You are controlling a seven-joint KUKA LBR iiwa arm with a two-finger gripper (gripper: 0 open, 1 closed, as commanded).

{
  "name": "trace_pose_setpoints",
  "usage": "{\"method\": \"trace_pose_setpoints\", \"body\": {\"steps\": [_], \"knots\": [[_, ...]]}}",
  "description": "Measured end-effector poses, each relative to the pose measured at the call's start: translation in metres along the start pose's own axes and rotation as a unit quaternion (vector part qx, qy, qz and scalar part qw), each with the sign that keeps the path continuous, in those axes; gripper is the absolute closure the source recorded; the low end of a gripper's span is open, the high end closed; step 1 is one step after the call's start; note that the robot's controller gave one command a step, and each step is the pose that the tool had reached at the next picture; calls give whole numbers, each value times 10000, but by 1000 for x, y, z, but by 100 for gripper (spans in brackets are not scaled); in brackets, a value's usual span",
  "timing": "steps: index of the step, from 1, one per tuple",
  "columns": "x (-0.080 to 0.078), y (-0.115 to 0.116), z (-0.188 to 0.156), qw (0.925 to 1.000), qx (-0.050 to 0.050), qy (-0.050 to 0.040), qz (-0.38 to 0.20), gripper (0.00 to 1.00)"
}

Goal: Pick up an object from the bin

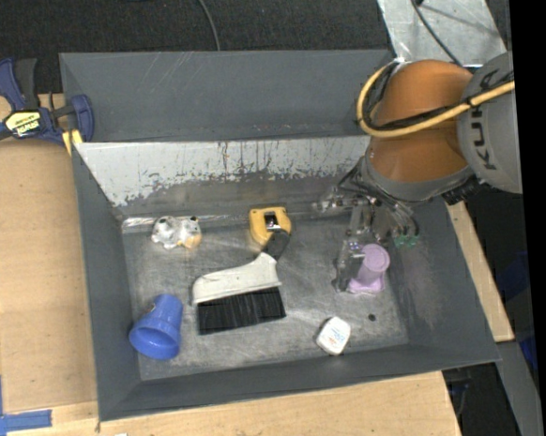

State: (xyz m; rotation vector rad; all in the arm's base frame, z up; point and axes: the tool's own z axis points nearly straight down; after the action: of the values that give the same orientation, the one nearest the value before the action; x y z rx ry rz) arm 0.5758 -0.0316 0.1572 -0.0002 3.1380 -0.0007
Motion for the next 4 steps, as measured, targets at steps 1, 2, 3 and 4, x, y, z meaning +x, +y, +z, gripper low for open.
{"method": "trace_pose_setpoints", "body": {"steps": [1,2,3,4], "knots": [[2,54,40,9992,6,-24,-404,0],[-2,23,31,9994,-14,1,-336,0],[-5,53,32,9978,8,-1,-666,0],[-3,137,79,9972,1,13,-751,0]]}}
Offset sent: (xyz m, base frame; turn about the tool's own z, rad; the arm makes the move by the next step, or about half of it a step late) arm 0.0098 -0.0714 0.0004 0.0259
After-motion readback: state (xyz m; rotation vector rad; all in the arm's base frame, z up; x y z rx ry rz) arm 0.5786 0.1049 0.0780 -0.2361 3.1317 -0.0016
